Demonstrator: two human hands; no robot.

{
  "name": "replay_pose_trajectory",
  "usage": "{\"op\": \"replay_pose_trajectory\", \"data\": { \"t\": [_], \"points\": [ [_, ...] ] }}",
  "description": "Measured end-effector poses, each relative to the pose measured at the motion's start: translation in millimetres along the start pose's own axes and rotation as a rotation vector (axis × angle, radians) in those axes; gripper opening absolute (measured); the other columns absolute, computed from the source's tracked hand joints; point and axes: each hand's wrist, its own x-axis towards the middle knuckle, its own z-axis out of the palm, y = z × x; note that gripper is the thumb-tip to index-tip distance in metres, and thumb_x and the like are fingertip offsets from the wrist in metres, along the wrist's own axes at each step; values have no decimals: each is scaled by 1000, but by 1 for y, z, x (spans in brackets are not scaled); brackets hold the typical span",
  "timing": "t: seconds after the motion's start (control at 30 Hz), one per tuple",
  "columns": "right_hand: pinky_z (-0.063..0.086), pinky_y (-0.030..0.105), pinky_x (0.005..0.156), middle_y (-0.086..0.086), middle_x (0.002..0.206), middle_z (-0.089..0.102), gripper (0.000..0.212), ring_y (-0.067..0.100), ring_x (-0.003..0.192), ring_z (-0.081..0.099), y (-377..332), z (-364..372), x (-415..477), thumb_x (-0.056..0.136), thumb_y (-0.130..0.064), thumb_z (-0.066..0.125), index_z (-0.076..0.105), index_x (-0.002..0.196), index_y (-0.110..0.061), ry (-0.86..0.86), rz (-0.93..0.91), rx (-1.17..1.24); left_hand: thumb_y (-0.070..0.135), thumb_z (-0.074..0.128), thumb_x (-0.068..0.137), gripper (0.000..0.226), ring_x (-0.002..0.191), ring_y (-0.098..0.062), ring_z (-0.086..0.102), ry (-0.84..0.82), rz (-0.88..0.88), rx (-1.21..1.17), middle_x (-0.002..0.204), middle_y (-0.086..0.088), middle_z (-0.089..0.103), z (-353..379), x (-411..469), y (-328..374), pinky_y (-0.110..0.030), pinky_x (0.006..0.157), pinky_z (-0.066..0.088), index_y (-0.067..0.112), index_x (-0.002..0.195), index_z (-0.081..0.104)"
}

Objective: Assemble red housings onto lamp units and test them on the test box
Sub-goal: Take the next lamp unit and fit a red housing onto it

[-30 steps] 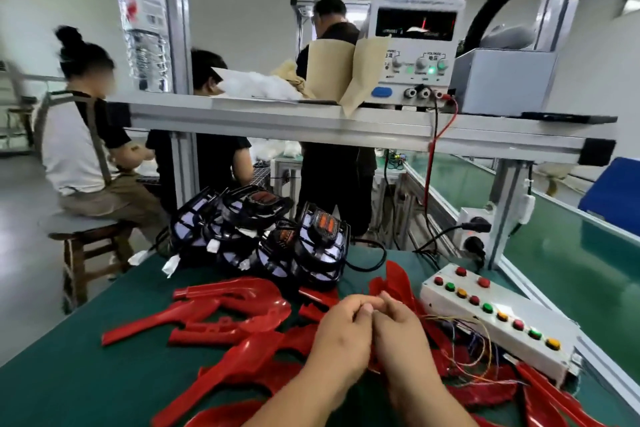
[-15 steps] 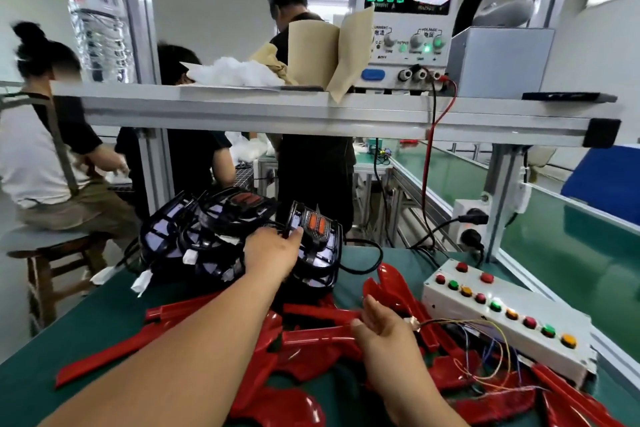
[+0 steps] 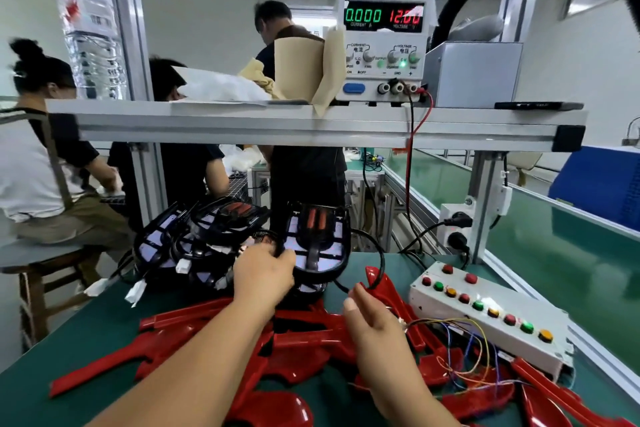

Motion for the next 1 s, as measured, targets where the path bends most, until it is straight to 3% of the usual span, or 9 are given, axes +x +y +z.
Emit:
{"op": "replay_pose_trajectory", "data": {
  "t": [0.1,0.2,0.3,0.47,0.63,0.7,0.8,0.93,1.0],
  "points": [
    [52,19,84,-23,114,68,29,-1,106,64,-12,4,-2,98,-35,50,53,120,-53,32,-68,112,17,61,86,19,45,-13,62,-58,-62,-156,46,1,61,4,-42,-7,-27,52,50,7,71,67],
    [56,47,89,-8,105,74,27,17,101,70,-15,7,-4,102,-27,47,68,111,-42,100,-70,152,16,62,89,12,43,-6,61,-83,-89,-337,58,3,69,5,-79,-16,-21,47,48,12,83,72],
    [53,49,93,-4,102,75,28,19,99,71,-18,4,-8,100,-21,50,73,104,-35,153,-31,219,30,63,93,7,57,-3,67,-143,-128,-443,71,13,73,-5,-97,-26,-16,48,48,27,93,69],
    [57,37,84,3,105,74,28,20,99,70,-26,-21,-1,100,-27,47,73,105,-20,242,-3,312,50,45,97,35,90,-19,70,-235,-288,-654,100,-5,71,-34,-84,-39,-27,63,52,22,106,65],
    [58,33,64,14,98,75,35,27,86,73,-31,-41,0,99,-27,50,78,82,-16,92,11,334,56,44,95,49,76,-20,69,-298,-363,-772,84,-5,74,-49,-66,-48,-32,65,51,13,102,68],
    [60,39,70,18,102,73,33,31,89,72,-32,-44,-1,98,-26,50,77,87,-12,11,4,276,62,44,91,62,88,-27,72,-432,-341,-739,99,-13,75,-56,-60,-52,-40,76,56,8,106,70],
    [55,50,84,24,106,71,32,36,92,68,-36,-47,-4,97,-26,51,74,100,-3,-52,-2,266,69,48,80,75,114,-37,64,-633,-314,-660,118,-19,69,-65,-56,-56,-52,102,46,7,116,71],
    [57,29,64,11,85,75,30,21,73,71,-36,-44,-8,96,-22,53,78,83,-11,-105,-54,126,66,43,85,63,109,-30,68,-804,-264,-680,118,-16,70,-69,-61,-52,-39,80,59,20,115,73],
    [56,26,62,9,86,76,30,19,73,72,-36,-40,-10,97,-27,55,77,83,-12,-146,-47,23,62,51,82,57,99,-31,72,-801,-310,-717,111,-18,72,-65,-66,-48,-38,68,61,17,105,77]
  ]
}}
